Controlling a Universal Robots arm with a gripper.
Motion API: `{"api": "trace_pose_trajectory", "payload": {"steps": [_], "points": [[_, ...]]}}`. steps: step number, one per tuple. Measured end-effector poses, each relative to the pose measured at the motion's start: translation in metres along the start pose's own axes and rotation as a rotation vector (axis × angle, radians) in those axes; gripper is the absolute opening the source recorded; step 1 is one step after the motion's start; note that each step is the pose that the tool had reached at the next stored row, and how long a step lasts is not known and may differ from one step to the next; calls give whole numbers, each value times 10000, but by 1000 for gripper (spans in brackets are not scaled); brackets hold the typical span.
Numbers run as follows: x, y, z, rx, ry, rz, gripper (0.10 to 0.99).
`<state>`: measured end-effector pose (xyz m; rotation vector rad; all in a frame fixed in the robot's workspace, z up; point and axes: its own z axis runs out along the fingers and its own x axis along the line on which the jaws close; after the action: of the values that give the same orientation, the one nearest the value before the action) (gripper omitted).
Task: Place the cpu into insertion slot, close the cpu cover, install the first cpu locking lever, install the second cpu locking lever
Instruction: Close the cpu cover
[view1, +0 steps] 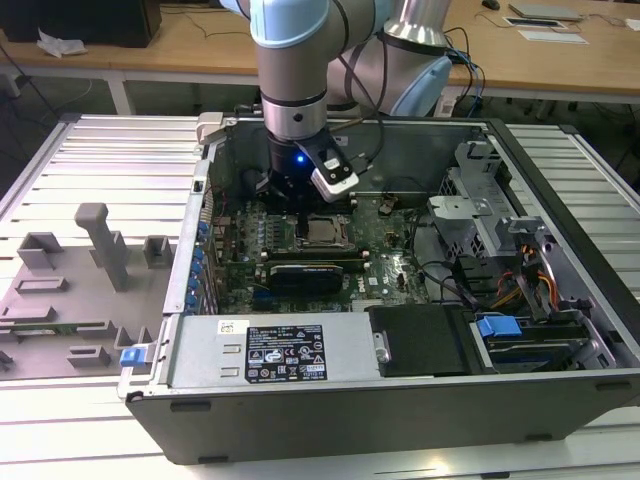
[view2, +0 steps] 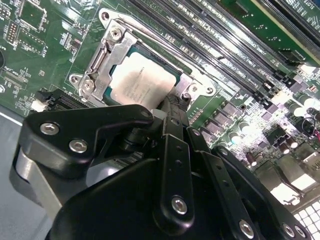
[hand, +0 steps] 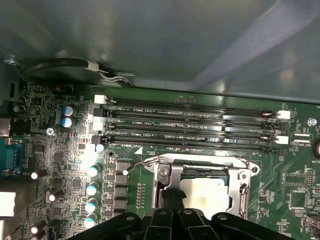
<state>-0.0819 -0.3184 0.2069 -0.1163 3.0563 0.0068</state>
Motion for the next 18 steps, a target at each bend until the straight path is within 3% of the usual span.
{"api": "trace_pose_trajectory", "payload": {"steps": [7, 15, 18], "points": [[9, 0, 24, 1, 2, -5, 106], [-38, -3, 30, -17, -3, -6, 106], [-42, -3, -3, -22, -1, -33, 106]]}}
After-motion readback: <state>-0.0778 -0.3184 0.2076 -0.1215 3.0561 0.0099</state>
